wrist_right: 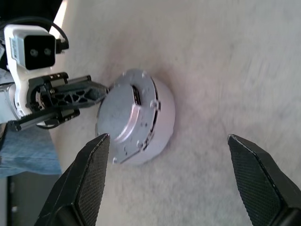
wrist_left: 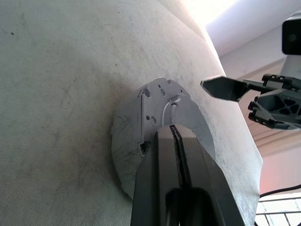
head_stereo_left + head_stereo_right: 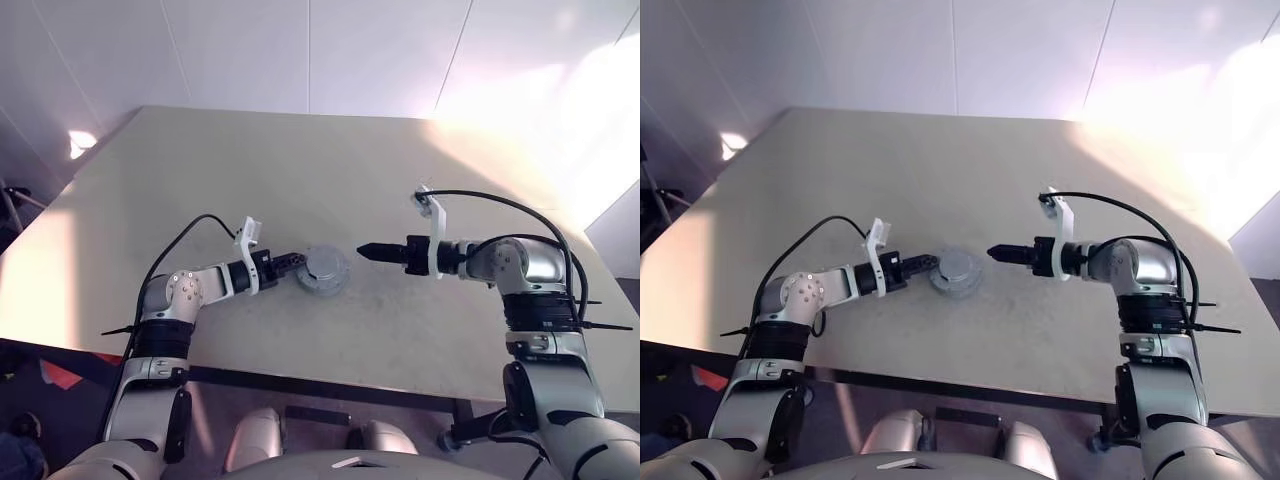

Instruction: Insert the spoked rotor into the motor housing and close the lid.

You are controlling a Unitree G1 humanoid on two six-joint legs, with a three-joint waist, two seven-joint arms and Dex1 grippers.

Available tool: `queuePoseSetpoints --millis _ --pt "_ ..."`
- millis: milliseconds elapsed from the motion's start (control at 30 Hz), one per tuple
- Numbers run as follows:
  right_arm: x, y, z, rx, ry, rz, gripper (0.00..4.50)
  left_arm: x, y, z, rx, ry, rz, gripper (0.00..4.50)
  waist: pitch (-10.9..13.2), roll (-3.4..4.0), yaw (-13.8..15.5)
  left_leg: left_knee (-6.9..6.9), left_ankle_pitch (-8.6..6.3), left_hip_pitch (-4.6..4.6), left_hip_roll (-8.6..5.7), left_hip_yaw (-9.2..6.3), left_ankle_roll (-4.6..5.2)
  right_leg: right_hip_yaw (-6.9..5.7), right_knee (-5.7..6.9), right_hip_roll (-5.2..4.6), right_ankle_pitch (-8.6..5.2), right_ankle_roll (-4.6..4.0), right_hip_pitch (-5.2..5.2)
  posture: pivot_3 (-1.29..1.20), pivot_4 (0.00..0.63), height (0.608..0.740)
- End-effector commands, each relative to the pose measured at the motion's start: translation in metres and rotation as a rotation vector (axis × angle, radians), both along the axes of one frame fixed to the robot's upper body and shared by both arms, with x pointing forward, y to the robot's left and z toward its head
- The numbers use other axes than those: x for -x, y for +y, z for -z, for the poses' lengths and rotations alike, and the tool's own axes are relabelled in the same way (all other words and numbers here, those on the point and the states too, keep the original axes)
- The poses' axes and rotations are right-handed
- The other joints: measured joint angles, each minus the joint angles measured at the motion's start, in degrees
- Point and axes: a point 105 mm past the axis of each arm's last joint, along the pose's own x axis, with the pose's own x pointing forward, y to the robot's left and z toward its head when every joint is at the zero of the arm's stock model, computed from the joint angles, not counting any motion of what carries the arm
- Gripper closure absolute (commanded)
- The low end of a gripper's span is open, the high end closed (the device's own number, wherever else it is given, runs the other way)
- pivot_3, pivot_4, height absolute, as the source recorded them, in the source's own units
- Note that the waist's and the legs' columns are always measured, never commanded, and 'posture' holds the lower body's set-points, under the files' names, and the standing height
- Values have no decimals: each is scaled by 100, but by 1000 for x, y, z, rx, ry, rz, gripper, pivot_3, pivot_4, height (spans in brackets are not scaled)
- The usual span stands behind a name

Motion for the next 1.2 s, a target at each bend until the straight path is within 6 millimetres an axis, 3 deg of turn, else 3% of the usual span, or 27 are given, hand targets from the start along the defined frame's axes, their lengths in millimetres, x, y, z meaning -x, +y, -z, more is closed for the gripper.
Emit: queuePoseSetpoints --millis 33,300,600,900,1033,1200 --pt "9 10 -9 -101 78 -3 9 3 2 7 -32 17 -1 4500 1 1 -2 0 0 0 0 0 -1 0 0 0 0 0 0 0 0 740" --pt "20 42 19 -171 255 4 9 1 6 8 -41 12 -20 4500 -1 1 -7 -8 22 4 0 -1 -39 0 6 0 -1 1 -6 0 0 740" --pt "-13 75 10 -244 196 39 9 -2 9 5 -56 1 -27 4500 -1 1 -63 -37 50 35 3 -2 -85 -1 13 2 -18 33 -7 0 0 740" --pt "-9 111 1 -291 186 -63 9 -8 11 1 -58 -16 -45 4500 -1 1 -58 -46 50 10 3 -1 -85 -1 15 2 5 -7 -31 0 0 740" --pt "-4 117 9 -219 159 -108 9 -9 12 2 -58 -16 -52 4500 -1 1 -62 -48 47 0 3 0 -82 -1 12 2 6 -10 -41 0 0 740" --pt "-10 110 19 -157 152 -68 1660 -8 13 3 -55 -14 -61 4500 -1 0 -61 -51 47 1 3 1 -83 -2 12 2 6 -11 -41 0 0 740"
